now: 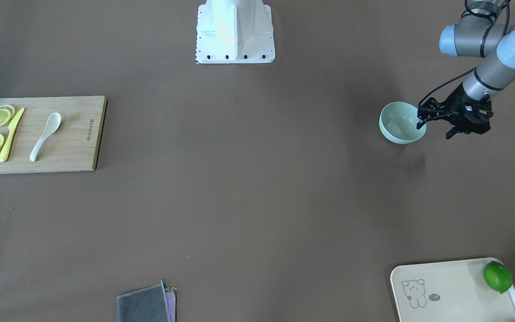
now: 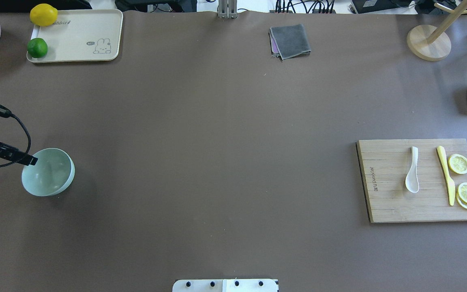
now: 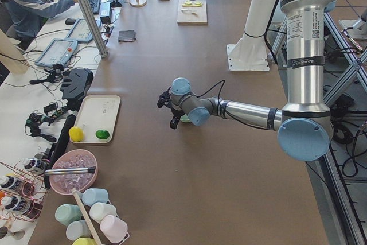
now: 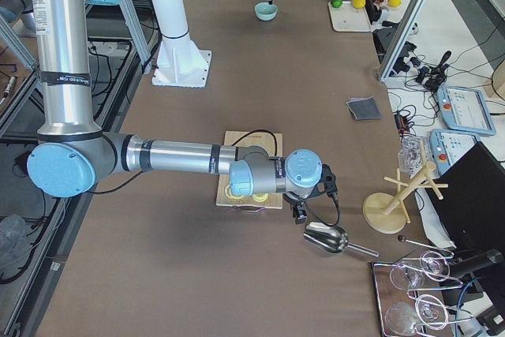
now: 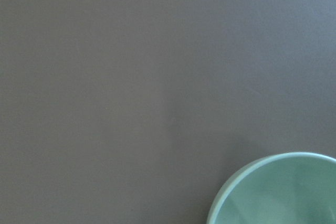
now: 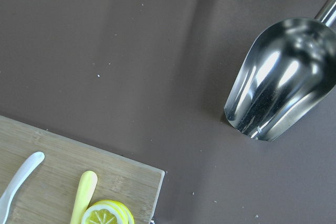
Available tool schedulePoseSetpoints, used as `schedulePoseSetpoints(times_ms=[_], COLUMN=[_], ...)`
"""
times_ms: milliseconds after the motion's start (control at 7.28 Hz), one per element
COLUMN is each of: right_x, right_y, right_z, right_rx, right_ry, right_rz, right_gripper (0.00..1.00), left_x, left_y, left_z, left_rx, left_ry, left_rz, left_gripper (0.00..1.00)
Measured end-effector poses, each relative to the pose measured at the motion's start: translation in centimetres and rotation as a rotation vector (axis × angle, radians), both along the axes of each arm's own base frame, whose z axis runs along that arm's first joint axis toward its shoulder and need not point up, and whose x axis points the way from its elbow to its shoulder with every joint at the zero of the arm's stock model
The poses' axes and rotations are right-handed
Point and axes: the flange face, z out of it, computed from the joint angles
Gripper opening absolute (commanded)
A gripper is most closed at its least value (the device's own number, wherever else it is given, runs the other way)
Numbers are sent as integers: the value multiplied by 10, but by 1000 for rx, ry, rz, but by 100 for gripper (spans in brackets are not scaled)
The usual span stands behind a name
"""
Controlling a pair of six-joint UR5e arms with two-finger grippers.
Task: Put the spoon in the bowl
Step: 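Reach the left gripper down to the rim of the pale green bowl, then drag the bowl toward table center with left gripper while right arm reaches spoon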
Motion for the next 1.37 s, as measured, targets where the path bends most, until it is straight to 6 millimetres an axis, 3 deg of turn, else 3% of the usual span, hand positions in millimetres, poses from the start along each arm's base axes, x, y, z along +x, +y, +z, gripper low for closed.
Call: schedulePoseSetpoints(times_ms=[275, 550, 824, 962, 1237, 1374], right_x=[-2, -4, -11, -17, -40, -57], right_y=[0, 0, -3, -8, -19, -21], right_z=[0, -1, -5, -12, -36, -54], right_rx=[-11, -31, -55, -70, -120, -153], right_ry=[-12, -18, -22, -24, -27, -22], right_rz=[1, 11, 21, 29, 55, 74], right_gripper=[98, 94, 90, 90, 90, 90], left_x=[6, 8, 14, 19, 42, 65], left_y=[4, 8, 11, 9, -7, -19], left_z=[3, 4, -1, -14, -71, -109], left_rx=[7, 9, 4, -39, -164, -220], left_ry=[15, 20, 34, 66, 154, 178], left_rz=[15, 24, 41, 21, -81, -111], left_gripper=[23, 0, 0, 0, 0, 0])
